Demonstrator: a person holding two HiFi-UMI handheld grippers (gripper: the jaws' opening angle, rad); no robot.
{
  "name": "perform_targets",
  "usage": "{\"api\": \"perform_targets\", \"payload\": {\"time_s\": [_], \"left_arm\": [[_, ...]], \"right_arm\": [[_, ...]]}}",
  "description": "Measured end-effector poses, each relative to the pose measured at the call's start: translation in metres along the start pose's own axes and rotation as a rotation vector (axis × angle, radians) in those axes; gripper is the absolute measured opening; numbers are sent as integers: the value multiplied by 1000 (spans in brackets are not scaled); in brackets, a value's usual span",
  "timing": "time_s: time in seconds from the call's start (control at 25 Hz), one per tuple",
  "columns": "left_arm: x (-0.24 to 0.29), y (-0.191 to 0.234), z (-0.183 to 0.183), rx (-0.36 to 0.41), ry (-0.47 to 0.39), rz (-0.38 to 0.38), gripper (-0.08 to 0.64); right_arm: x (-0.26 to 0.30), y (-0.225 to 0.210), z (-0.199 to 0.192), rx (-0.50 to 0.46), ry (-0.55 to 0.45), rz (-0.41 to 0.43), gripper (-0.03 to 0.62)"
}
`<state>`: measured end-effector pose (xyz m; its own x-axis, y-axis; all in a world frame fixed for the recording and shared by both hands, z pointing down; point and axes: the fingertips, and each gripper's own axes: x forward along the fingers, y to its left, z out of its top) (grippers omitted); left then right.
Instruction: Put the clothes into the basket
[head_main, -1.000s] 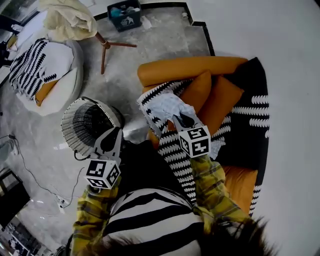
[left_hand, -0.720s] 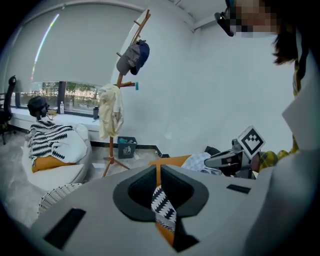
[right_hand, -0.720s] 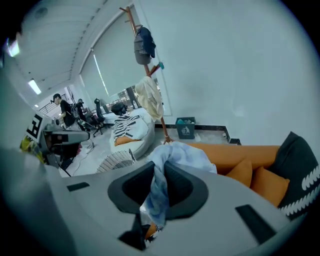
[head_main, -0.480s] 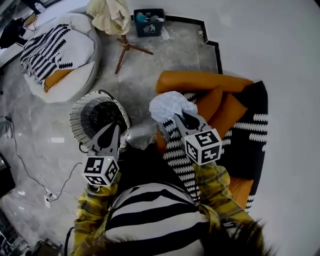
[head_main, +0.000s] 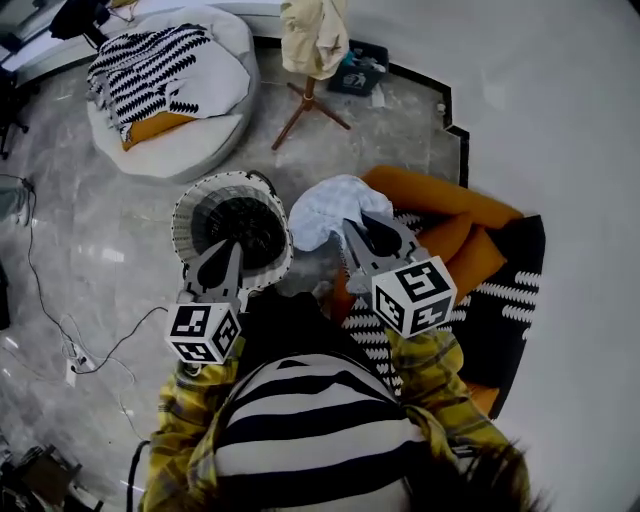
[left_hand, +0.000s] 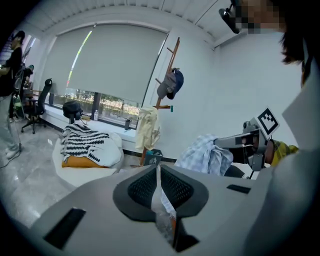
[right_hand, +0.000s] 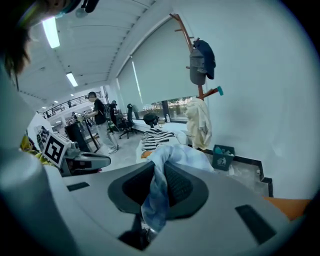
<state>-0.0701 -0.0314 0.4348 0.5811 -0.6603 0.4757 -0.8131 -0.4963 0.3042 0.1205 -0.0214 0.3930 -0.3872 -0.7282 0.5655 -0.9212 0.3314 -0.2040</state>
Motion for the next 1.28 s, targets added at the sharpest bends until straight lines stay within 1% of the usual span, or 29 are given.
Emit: {"api": "perform_targets", "payload": {"time_s": [0.32, 0.56, 0.76, 1.12, 1.2, 1.28], "left_arm": [[-37, 55, 9, -52, -64, 84, 38], [-62, 88, 10, -94, -108, 148, 38], [-83, 111, 8, -122, -132, 198, 38], [-104, 147, -5, -169, -135, 272, 38], [-107, 153, -8, -178, -133, 278, 38], [-108, 158, -10, -186, -132, 282, 38]], "right_arm": [[29, 88, 61, -117, -67, 161, 77], [52, 144, 88, -210, -90, 268, 77], [70, 182, 92, -252, -82, 346, 77], [91, 250, 86, -288, -60, 542, 77], [96, 261, 82, -289, -48, 566, 77], [103, 266, 75, -278, -30, 571, 77]]}}
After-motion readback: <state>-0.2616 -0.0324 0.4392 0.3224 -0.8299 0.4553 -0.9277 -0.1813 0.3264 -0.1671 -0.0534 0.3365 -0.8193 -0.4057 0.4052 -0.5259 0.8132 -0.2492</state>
